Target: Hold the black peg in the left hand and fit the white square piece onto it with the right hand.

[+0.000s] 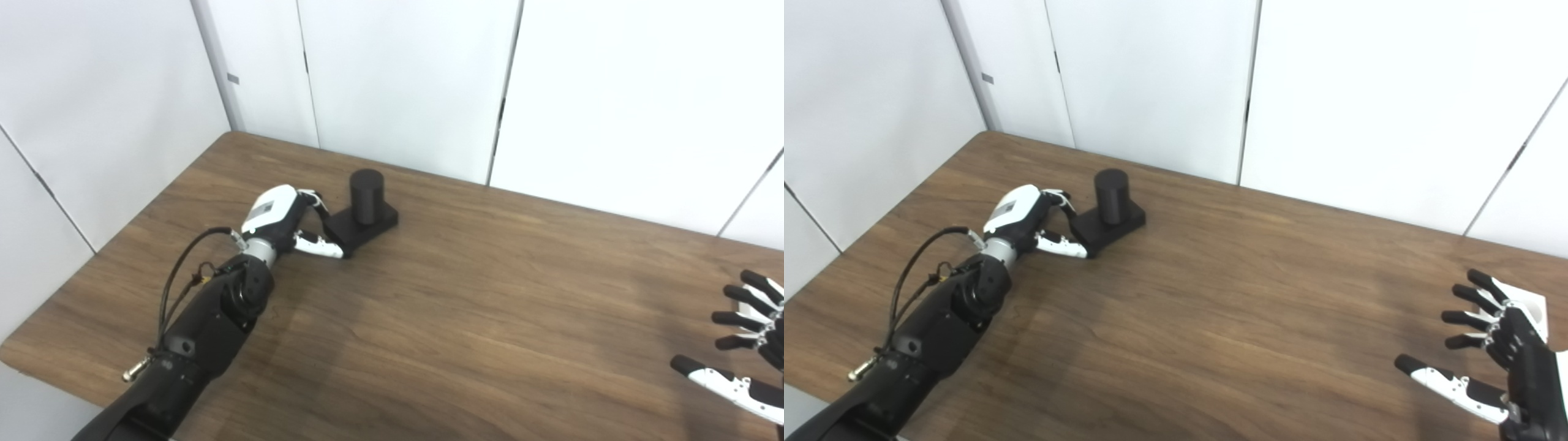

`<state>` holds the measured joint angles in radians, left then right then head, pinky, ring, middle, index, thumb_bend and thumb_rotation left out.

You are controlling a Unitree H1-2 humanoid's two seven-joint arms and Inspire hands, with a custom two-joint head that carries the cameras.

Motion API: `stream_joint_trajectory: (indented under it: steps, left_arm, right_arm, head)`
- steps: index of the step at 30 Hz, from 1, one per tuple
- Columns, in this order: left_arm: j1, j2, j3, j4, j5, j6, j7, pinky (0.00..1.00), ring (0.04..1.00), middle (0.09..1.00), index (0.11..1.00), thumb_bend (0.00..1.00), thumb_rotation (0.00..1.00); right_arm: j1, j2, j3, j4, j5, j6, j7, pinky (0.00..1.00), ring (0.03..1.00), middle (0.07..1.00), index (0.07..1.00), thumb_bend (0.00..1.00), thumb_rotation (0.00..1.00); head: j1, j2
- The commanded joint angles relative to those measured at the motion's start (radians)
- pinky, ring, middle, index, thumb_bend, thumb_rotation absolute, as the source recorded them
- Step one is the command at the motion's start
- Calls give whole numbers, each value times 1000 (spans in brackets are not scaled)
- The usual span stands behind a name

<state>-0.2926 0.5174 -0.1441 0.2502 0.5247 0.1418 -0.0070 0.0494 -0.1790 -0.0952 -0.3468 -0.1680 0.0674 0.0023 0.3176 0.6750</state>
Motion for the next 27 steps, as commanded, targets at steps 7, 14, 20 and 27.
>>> stream_joint_trajectory:
  steps: [7,14,20,27]
  left_arm:
    - [14,-6,-131,-104,9,-83,-129,730,884,859,486,522,57]
    - [6,-11,-218,-150,15,-140,-192,726,884,866,485,523,62]
    - [-5,-21,-305,-165,61,-204,-222,686,855,851,485,523,65]
    - [-21,-24,-370,-213,93,-188,-304,696,871,860,486,523,65]
  right_arm:
    - [-24,6,-2,-43,37,-27,-1,574,678,776,828,452,0]
    - [-20,11,2,-36,16,-44,-12,574,679,777,819,475,0]
    - [-18,11,0,-15,3,-71,-20,563,671,774,822,500,0]
    - [-17,12,5,9,-18,-106,-27,544,652,767,821,512,5]
  head:
    - [-18,4]
    - [-59,10]
    - [-96,18]
    - [-140,28]
